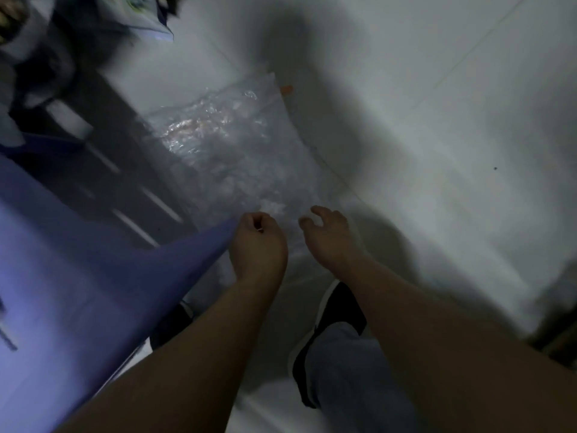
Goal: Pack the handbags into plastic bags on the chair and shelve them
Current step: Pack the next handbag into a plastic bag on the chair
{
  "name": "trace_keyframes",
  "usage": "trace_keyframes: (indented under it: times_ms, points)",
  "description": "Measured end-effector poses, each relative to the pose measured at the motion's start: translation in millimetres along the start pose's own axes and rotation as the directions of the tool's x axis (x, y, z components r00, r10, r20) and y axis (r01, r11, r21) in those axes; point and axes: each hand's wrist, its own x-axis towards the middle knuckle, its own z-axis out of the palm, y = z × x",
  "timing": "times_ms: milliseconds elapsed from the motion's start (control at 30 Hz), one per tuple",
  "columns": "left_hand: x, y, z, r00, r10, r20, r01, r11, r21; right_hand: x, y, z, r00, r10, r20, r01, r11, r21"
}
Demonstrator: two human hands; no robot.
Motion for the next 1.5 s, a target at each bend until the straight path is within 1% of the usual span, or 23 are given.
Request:
trace_keyframes:
  times_ms: [100,200,267,367,467,567,667,700,800,900,933,1000,1067,1167,1233,1267,1300,1333,1367,1400,1433,1467,1500]
  points:
    - [12,-3,1,1.0,-0.029,-0.011,0.029,0.999,-0.02,6,-1,8,1.0,0.014,0.008,-0.013,0.996,-0.087]
    - [18,2,1,1.0,-0.031,-0.004,0.031,0.998,-0.061,6,-7,12,0.997,-0.022,-0.076,0.006,0.98,-0.2]
    - [17,5,-1,1.0,-0.017,0.003,0.018,0.996,-0.084,4,-11,13,0.988,-0.055,-0.142,0.022,0.974,-0.227]
    - [12,8,-4,1.0,0.012,0.014,-0.01,0.995,-0.102,2,-17,16,0.98,-0.097,-0.172,0.047,0.96,-0.277]
    - [10,2,-6,1.0,0.018,0.024,-0.016,0.996,-0.088,3,-19,19,0.962,-0.172,-0.214,0.112,0.957,-0.267]
    - [13,-5,-8,1.0,0.001,0.018,0.0,0.998,-0.069,2,-21,20,0.962,-0.178,-0.205,0.14,0.972,-0.189]
    - [17,-8,-9,1.0,-0.013,0.012,0.014,0.998,-0.062,1,-22,19,0.96,-0.224,-0.169,0.177,0.951,-0.254]
    - [18,-8,-9,1.0,-0.017,0.015,0.018,0.998,-0.065,1,-21,19,0.961,-0.224,-0.161,0.18,0.952,-0.249]
    - [20,-9,-10,0.999,-0.026,0.026,0.028,0.997,-0.078,-1,-21,19,0.962,-0.213,-0.171,0.179,0.965,-0.194]
    - [21,-9,-13,0.999,-0.043,0.024,0.045,0.994,-0.097,0,-19,15,0.965,-0.123,-0.231,0.103,0.99,-0.097]
    - [21,-9,-15,0.999,-0.047,0.016,0.049,0.992,-0.113,1,-17,14,0.964,-0.081,-0.253,0.072,0.996,-0.046]
    - [21,-8,-17,0.998,-0.064,0.026,0.067,0.985,-0.16,0,-15,17,0.945,-0.002,-0.327,0.05,0.989,0.137]
    - [20,-6,-20,0.993,-0.075,0.091,0.091,0.978,-0.19,-8,-19,15,0.924,0.062,-0.378,0.059,0.952,0.3]
    - [8,0,-25,0.964,-0.062,0.259,0.113,0.976,-0.187,-22,-35,-1,0.906,0.164,-0.391,0.045,0.879,0.474]
    - [-9,9,-30,0.943,-0.078,0.322,0.159,0.959,-0.234,-37,-47,-14,0.915,0.243,-0.323,-0.003,0.803,0.596]
    - [-18,16,-34,0.933,-0.096,0.346,0.197,0.943,-0.268,-50,-53,-19,0.938,0.262,-0.227,-0.048,0.747,0.664]
    - [-27,23,-39,0.916,-0.138,0.376,0.262,0.917,-0.302,-66,-58,-24,0.969,0.232,-0.084,-0.098,0.675,0.732]
    - [-34,28,-43,0.889,-0.19,0.416,0.345,0.876,-0.338,-83,-62,-28,0.983,0.173,0.068,-0.16,0.604,0.781]
    - [-41,34,-49,0.866,-0.231,0.444,0.414,0.829,-0.376,-99,-64,-31,0.974,0.108,0.201,-0.226,0.555,0.801]
    - [-46,39,-56,0.864,-0.233,0.447,0.43,0.803,-0.412,-117,-68,-34,0.95,0.045,0.31,-0.288,0.515,0.808]
    - [-57,51,-69,0.883,-0.199,0.424,0.392,0.81,-0.437,-130,-70,-36,0.923,-0.006,0.385,-0.334,0.481,0.81]
    - [-68,64,-85,0.913,-0.128,0.387,0.305,0.845,-0.44,-144,-73,-37,0.897,-0.031,0.441,-0.379,0.46,0.803]
    - [-76,77,-101,0.943,-0.034,0.33,0.176,0.894,-0.413,-155,-77,-39,0.88,-0.03,0.475,-0.415,0.44,0.796]
